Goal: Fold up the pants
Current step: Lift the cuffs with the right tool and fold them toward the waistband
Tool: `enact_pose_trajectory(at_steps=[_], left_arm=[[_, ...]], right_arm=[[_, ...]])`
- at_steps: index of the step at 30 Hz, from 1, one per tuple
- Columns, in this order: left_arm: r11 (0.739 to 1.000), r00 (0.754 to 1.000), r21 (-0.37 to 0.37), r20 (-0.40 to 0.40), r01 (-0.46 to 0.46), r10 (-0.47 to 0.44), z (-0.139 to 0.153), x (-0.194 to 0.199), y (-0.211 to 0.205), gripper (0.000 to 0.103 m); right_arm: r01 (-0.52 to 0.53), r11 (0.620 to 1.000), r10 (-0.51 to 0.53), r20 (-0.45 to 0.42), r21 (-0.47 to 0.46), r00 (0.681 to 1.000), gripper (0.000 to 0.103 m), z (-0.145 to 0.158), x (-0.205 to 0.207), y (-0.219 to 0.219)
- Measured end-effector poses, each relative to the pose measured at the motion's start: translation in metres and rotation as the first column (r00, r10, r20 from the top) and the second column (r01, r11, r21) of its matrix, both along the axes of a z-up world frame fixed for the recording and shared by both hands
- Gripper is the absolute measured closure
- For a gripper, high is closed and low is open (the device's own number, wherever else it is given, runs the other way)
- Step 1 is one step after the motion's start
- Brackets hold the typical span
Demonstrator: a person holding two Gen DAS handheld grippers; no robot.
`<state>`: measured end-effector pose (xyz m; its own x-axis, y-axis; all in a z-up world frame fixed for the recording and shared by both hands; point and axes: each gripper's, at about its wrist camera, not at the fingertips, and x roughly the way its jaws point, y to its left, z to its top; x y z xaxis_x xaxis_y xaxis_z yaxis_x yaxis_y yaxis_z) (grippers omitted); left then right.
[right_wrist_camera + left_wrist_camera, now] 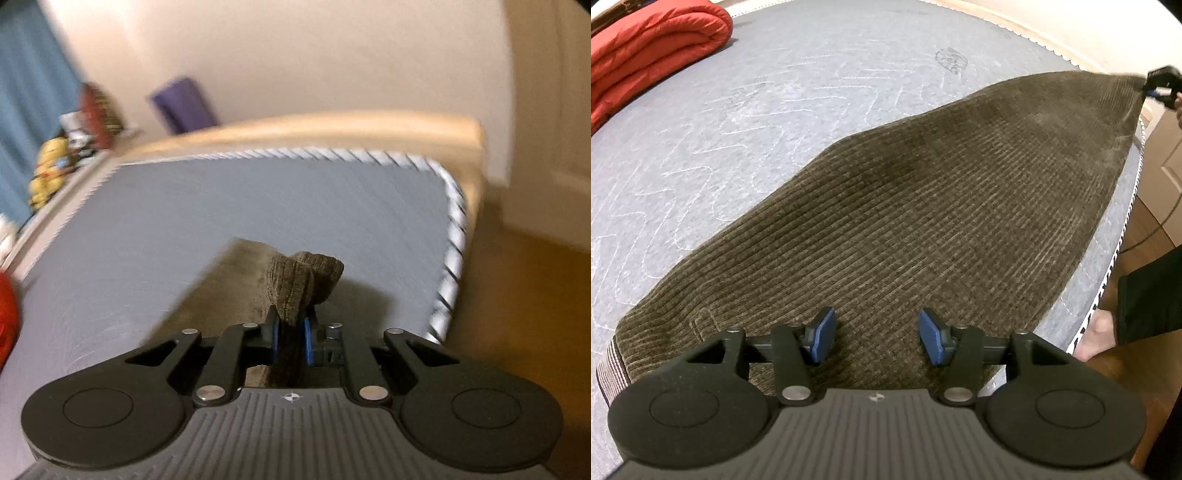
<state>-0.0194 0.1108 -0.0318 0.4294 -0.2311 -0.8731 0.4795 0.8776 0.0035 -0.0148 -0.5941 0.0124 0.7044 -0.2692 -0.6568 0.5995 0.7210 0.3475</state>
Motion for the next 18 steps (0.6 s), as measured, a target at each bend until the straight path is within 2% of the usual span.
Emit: enact_pose_trajectory(at_steps=[3,5,7,9,12,13,14,16,17,18], left_arm=[[1.000,1.000,-0.004,0.006,-0.015,0.015,0.002,0.002,0.001,0.047],[0.999,0.999,-0.015,0.010,-0.033,0.033,0.005,0.005,0.003,0.047],[0.998,0.998,-0.028,0.017,-0.057,0.058,0.008,0.008,0.005,0.047],[0.996,0.996,-0.045,0.022,-0.083,0.084,0.011,0.012,0.009,0.047],[0.988,0.990,-0.074,0.025,-0.134,0.136,0.017,0.019,0.017,0.047],[0.985,0.988,-0.082,0.023,-0.153,0.156,0.018,0.022,0.021,0.047],[0.981,0.985,-0.089,0.020,-0.171,0.173,0.019,0.025,0.024,0.047],[0.973,0.978,-0.101,0.006,-0.206,0.207,0.019,0.030,0.032,0.045],[0.970,0.975,-0.107,-0.002,-0.219,0.220,0.018,0.032,0.034,0.044],[0.966,0.972,-0.112,-0.012,-0.233,0.233,0.017,0.034,0.037,0.044]], right_arm=[[-0.124,0.977,0.136,0.061,-0.175,0.989,0.090,0.035,-0.002,0.059],[-0.227,0.930,0.263,0.092,-0.290,0.960,0.090,0.057,-0.007,0.110],[-0.333,0.856,0.398,0.092,-0.396,0.913,0.090,0.070,-0.016,0.166],[-0.452,0.742,0.552,0.069,-0.495,0.831,0.090,0.077,-0.030,0.227],[-0.597,0.529,0.743,-0.010,-0.603,0.669,0.090,0.069,-0.063,0.314],[-0.641,0.455,0.792,-0.049,-0.618,0.608,0.090,0.062,-0.074,0.340],[-0.693,0.362,0.838,-0.108,-0.624,0.535,0.089,0.051,-0.086,0.366],[-0.809,0.119,0.893,-0.294,-0.575,0.340,0.087,0.017,-0.110,0.418],[-0.865,0.001,0.899,-0.378,-0.501,0.220,0.084,-0.003,-0.122,0.438],[-0.901,-0.092,0.893,-0.436,-0.425,0.114,0.084,-0.018,-0.133,0.450]])
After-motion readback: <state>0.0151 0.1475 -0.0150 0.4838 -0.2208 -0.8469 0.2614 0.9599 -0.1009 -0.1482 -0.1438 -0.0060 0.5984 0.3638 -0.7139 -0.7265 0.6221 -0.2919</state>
